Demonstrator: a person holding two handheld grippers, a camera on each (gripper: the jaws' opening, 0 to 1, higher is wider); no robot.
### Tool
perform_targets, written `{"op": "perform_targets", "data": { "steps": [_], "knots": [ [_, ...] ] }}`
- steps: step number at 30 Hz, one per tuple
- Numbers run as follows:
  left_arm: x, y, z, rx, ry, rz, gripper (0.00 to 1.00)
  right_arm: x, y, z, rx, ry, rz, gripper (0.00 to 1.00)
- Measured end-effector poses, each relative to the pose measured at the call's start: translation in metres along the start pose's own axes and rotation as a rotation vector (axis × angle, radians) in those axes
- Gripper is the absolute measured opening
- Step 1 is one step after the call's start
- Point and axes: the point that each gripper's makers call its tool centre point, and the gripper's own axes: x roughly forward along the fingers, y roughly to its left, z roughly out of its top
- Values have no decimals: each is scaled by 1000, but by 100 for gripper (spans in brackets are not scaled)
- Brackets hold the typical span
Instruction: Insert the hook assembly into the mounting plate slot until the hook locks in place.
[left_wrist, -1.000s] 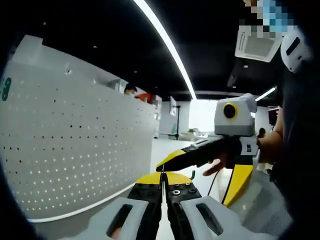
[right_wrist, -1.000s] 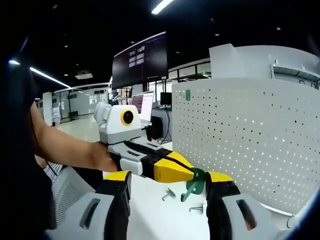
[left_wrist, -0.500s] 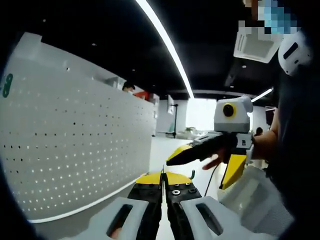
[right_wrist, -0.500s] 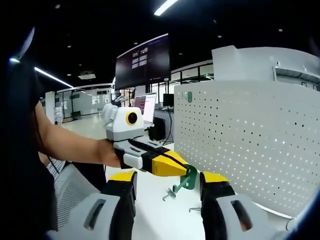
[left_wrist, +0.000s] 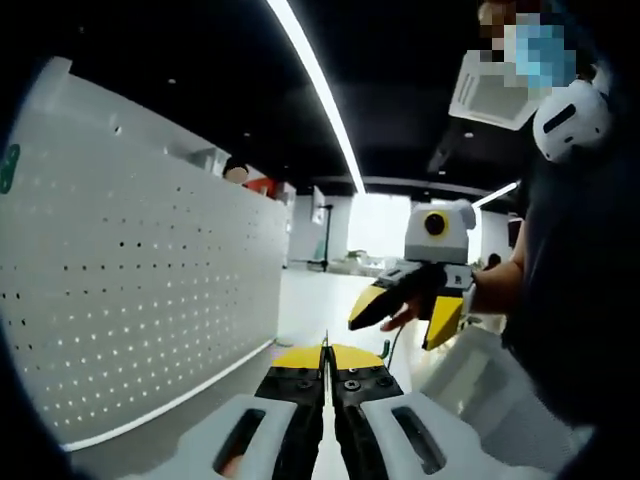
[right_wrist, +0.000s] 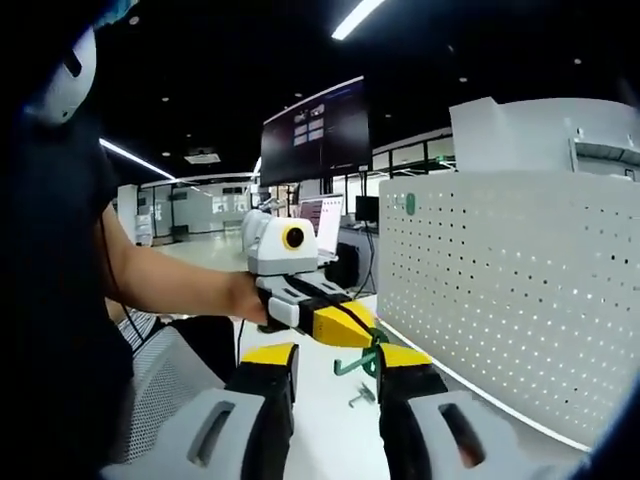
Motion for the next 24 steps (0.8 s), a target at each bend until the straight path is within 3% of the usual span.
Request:
{"op": "perform_targets", "data": {
  "steps": [7, 18, 24],
  "knots": [
    [-2, -10, 3, -6, -5, -52, 1, -1, 14, -2, -24, 5, 90, 17],
    [-2, -29, 6, -4, 12, -142, 1, -6, 35, -2, -14, -3, 222, 9],
    [-2, -35, 9, -8, 9, -171, 1, -8, 39, 1, -13, -12, 249, 6]
  ]
}}
